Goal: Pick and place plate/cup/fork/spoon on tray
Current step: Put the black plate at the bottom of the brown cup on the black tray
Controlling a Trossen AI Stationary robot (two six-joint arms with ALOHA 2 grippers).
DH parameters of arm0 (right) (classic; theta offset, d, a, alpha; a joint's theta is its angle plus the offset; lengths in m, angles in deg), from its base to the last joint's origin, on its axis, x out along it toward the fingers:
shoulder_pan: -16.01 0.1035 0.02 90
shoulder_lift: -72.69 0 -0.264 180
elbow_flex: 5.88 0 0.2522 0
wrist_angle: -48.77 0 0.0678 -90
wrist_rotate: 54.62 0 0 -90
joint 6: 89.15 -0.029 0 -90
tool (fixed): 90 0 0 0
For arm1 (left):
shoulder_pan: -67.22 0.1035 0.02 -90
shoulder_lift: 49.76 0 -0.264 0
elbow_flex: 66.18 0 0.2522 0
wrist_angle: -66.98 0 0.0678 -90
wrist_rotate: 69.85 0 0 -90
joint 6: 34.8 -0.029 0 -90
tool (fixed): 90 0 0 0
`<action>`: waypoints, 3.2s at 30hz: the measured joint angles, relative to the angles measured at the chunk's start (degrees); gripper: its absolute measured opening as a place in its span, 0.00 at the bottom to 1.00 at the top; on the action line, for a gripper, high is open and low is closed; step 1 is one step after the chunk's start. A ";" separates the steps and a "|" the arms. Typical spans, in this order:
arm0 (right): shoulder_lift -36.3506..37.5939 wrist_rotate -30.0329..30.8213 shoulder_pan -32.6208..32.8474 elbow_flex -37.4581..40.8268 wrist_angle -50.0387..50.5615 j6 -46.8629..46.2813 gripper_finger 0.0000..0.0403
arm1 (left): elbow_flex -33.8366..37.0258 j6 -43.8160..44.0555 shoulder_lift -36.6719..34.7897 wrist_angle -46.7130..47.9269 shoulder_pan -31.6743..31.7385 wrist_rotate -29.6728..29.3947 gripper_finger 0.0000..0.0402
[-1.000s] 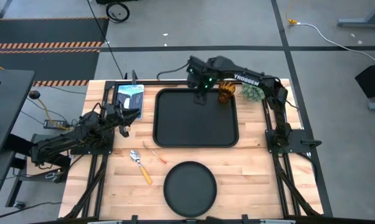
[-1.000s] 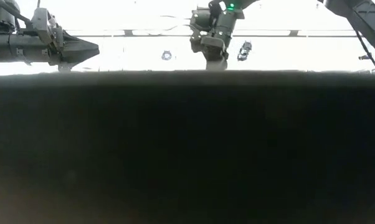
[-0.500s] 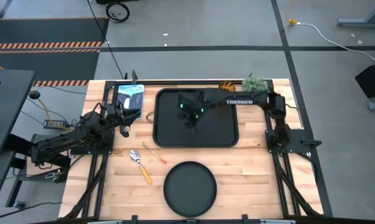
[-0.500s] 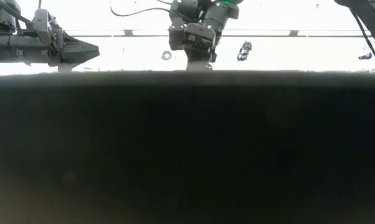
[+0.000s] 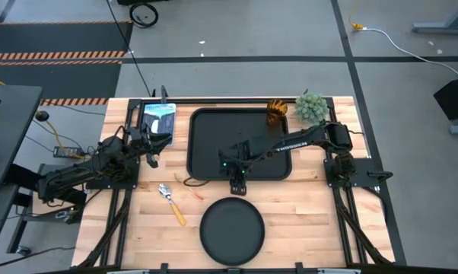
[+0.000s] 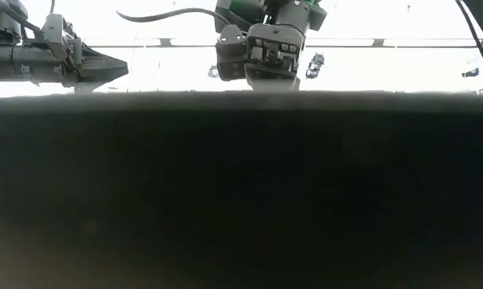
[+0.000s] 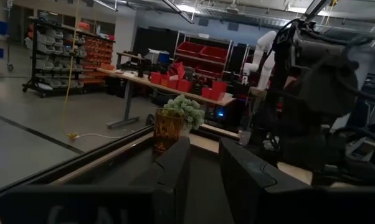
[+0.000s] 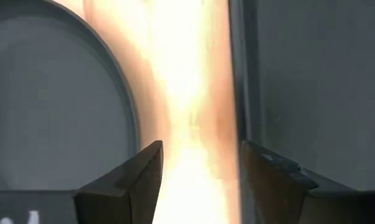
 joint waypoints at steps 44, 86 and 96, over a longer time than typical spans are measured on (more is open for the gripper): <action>-0.02 5.08 9.13 13.76 -15.89 -10.79 0.28 | -0.02 0.04 -0.02 0.13 0.01 -0.02 0.23; 1.97 -2.18 -18.25 -9.56 12.30 48.70 0.03 | -0.01 0.00 -0.02 0.28 0.00 -0.06 0.23; 1.70 0.25 -29.29 -8.80 9.47 57.40 0.03 | -0.02 -0.15 -0.02 0.26 0.00 -0.46 0.23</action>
